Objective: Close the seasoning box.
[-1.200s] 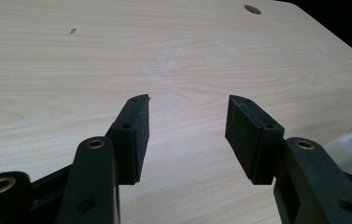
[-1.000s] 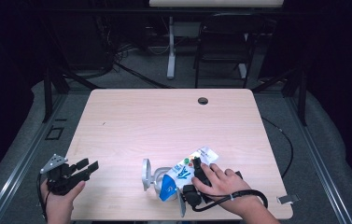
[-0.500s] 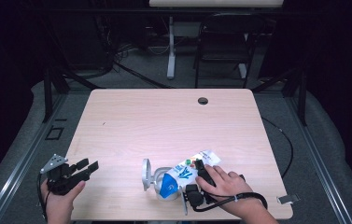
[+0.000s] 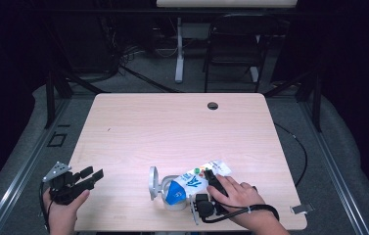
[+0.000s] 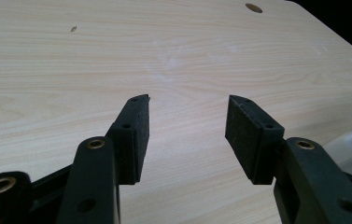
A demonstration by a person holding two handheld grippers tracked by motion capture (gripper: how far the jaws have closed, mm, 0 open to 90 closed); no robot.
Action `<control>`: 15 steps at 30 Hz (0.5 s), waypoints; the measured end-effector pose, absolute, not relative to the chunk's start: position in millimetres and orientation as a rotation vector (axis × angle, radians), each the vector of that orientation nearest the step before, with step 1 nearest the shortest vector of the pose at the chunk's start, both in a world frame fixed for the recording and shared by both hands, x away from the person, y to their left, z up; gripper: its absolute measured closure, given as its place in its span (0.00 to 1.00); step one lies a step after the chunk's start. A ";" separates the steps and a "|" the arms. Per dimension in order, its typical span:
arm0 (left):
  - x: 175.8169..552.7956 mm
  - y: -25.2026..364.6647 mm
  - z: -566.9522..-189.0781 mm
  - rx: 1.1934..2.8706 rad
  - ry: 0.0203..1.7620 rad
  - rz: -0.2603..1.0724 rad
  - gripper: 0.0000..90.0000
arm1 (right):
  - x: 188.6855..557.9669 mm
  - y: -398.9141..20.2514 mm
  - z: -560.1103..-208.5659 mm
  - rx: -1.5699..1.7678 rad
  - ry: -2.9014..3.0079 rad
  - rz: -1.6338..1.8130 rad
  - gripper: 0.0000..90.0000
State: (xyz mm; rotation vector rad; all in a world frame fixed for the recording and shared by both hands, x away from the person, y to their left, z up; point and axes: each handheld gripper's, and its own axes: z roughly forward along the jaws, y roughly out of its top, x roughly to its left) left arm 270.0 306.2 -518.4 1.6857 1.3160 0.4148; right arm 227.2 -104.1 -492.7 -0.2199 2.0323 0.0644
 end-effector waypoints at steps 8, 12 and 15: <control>270.0 306.5 -518.6 1.689 1.317 0.412 0.56 | 225.6 -104.3 -493.1 -0.217 2.030 0.064 0.91; 270.1 306.5 -519.1 1.688 1.319 0.411 0.56 | 225.0 -104.6 -493.4 -0.208 2.026 0.070 0.92; 270.1 306.4 -519.2 1.689 1.318 0.411 0.56 | 224.3 -105.2 -493.6 -0.203 2.024 0.085 0.92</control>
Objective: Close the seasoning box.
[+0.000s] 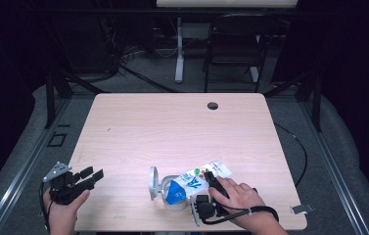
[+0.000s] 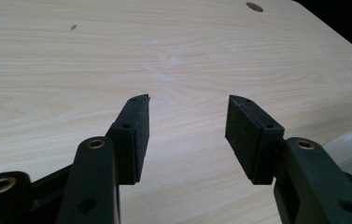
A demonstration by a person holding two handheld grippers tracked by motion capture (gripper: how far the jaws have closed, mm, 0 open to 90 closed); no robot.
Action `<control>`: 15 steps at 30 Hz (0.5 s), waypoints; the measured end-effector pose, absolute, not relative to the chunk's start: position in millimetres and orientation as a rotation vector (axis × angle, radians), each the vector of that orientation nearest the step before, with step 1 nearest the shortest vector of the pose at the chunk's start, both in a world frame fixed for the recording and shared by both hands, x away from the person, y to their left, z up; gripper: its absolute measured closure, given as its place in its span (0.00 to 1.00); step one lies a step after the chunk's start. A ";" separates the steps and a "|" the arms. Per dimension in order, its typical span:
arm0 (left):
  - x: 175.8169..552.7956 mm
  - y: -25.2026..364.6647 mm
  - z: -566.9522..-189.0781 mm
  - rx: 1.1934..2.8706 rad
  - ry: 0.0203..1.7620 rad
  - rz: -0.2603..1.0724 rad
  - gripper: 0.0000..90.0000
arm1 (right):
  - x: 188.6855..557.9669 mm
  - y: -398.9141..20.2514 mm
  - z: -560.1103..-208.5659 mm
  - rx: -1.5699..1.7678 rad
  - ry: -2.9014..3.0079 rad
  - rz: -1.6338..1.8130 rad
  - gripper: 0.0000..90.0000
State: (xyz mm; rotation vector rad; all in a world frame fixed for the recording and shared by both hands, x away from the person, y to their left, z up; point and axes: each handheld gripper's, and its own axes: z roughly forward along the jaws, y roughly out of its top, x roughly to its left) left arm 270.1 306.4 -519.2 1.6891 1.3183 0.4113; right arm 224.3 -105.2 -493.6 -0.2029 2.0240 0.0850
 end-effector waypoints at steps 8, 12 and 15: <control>270.3 306.2 -519.4 1.690 1.319 0.410 0.56 | 224.2 -105.2 -493.6 -0.173 2.041 0.129 0.92; 270.4 306.3 -519.5 1.690 1.320 0.411 0.56 | 224.0 -104.6 -493.2 -0.168 2.044 0.149 0.93; 270.4 306.2 -519.6 1.690 1.320 0.410 0.56 | 223.4 -104.5 -492.9 -0.158 2.045 0.175 0.93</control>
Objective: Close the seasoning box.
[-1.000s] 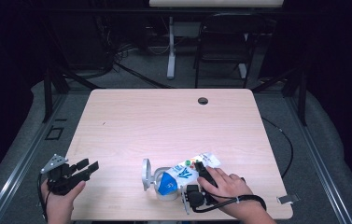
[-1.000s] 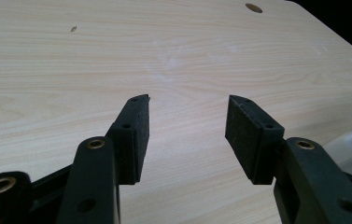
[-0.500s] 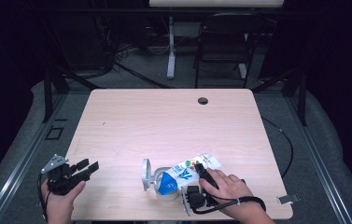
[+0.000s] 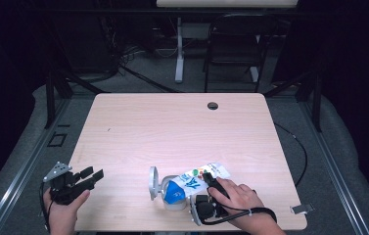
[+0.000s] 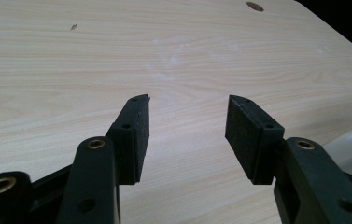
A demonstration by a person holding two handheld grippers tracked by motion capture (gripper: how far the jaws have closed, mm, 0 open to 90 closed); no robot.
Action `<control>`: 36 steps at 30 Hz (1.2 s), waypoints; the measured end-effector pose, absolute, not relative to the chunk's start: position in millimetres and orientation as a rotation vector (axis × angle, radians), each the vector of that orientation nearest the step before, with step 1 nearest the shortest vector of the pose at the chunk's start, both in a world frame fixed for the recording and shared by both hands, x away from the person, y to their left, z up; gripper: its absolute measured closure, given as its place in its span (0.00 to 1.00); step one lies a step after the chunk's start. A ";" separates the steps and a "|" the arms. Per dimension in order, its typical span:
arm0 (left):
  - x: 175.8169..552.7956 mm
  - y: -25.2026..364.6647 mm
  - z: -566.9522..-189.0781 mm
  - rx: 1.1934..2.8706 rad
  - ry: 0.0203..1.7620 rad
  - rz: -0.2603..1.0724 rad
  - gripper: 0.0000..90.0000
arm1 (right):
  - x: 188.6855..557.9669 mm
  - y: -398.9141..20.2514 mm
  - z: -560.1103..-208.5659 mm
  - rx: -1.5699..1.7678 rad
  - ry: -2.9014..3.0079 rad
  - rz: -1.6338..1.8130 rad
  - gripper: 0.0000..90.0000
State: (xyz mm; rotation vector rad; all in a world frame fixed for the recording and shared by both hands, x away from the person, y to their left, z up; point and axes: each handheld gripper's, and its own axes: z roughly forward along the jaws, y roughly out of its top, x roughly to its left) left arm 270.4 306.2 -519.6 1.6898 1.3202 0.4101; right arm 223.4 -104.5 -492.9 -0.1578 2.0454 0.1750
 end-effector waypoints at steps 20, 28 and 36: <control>270.5 305.7 -519.9 1.695 1.323 0.409 0.56 | 224.6 -113.6 -491.4 0.025 2.090 0.374 0.93; 270.6 305.1 -520.8 1.698 1.324 0.408 0.56 | 225.9 -119.7 -491.2 0.147 2.105 0.503 0.93; 271.0 304.0 -522.1 1.700 1.327 0.411 0.56 | 228.0 -126.3 -494.9 0.229 2.116 0.579 0.93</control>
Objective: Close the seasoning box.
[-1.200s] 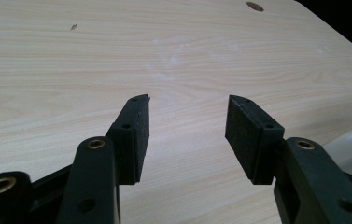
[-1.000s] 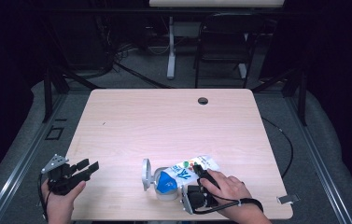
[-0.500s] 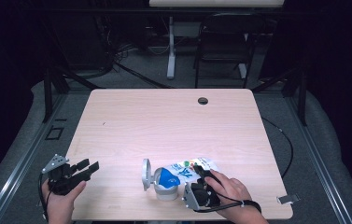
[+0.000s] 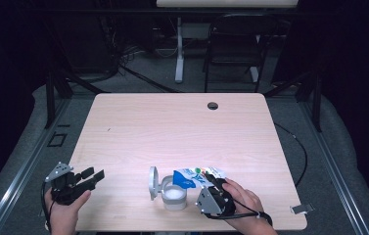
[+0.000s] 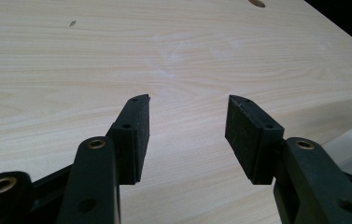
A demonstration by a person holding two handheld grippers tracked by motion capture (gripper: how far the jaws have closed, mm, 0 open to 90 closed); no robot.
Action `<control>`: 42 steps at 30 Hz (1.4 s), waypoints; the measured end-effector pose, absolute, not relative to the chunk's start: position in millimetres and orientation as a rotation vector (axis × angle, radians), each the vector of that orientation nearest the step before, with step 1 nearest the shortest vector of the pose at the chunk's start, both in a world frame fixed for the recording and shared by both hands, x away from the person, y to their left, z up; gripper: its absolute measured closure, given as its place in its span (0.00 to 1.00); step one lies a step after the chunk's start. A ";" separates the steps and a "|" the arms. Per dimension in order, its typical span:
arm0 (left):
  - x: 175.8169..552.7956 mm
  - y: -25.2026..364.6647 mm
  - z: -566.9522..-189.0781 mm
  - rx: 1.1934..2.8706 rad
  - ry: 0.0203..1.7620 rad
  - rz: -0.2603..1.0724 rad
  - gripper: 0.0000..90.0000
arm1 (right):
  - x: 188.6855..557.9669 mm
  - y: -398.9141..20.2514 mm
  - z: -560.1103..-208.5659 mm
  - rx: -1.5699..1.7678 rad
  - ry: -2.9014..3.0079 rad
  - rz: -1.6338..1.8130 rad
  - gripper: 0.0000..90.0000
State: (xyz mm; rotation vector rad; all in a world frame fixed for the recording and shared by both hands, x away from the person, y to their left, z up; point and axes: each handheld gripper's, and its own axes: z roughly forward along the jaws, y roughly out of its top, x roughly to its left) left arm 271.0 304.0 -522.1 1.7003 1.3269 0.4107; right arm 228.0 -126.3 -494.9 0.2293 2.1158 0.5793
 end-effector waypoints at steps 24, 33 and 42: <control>271.2 304.6 -523.8 1.709 1.330 0.406 0.56 | 234.2 -134.6 -500.1 0.459 2.118 0.860 0.93; 271.0 304.1 -524.4 1.703 1.331 0.409 0.56 | 237.2 -140.9 -505.5 0.552 2.109 0.976 0.94; 270.5 304.4 -524.3 1.706 1.334 0.407 0.56 | 240.9 -146.9 -507.9 0.639 2.094 1.088 0.94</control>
